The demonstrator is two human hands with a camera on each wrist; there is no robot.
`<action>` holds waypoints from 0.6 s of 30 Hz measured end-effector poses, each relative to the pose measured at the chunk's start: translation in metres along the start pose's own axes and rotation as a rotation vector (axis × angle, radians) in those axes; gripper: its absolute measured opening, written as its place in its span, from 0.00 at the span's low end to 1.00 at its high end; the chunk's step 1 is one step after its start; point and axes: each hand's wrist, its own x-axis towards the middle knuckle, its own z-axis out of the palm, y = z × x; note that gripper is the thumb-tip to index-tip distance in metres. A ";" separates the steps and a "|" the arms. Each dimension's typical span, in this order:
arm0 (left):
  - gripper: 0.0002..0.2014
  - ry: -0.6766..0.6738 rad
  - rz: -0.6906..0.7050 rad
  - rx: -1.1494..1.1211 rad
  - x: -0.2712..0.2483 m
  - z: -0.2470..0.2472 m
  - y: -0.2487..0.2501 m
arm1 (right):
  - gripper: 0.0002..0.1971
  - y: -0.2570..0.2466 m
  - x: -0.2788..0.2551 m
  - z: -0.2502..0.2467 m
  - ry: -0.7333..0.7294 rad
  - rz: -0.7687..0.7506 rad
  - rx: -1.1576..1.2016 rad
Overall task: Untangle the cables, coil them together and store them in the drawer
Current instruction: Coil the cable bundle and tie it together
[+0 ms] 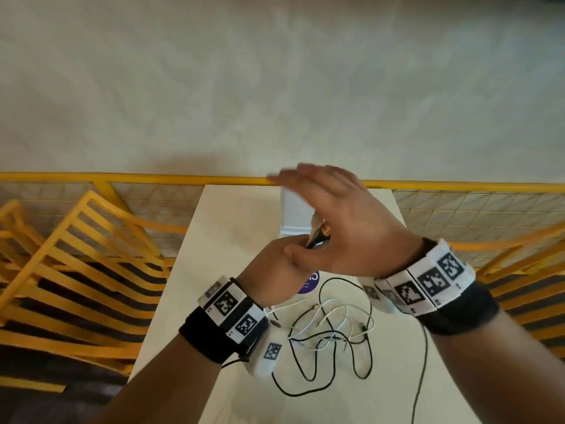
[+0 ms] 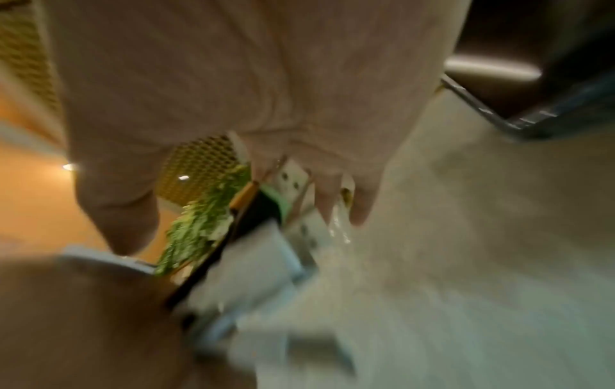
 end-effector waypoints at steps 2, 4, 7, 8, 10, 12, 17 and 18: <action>0.15 0.019 0.025 -0.021 -0.001 0.003 -0.001 | 0.31 -0.002 0.005 -0.009 -0.261 0.054 -0.157; 0.15 -0.003 0.052 0.040 0.001 0.002 -0.005 | 0.26 0.002 0.006 -0.015 -0.508 0.165 -0.232; 0.19 -0.031 0.065 0.135 0.002 0.003 -0.008 | 0.30 0.013 0.005 -0.019 -0.674 0.186 -0.216; 0.20 -0.047 0.090 0.170 0.001 0.003 -0.007 | 0.31 0.016 0.004 -0.019 -0.703 0.186 -0.198; 0.22 -0.043 0.133 0.254 -0.001 0.008 -0.006 | 0.30 0.020 0.002 -0.016 -0.760 0.179 -0.182; 0.20 -0.049 0.129 0.296 -0.002 0.012 -0.010 | 0.28 0.022 -0.001 -0.012 -0.808 0.168 -0.185; 0.15 -0.097 0.106 0.219 -0.001 0.016 -0.014 | 0.22 0.027 -0.003 -0.009 -0.872 0.207 -0.100; 0.16 -0.092 0.111 0.201 0.000 0.016 -0.015 | 0.22 0.030 -0.003 -0.009 -0.864 0.205 -0.067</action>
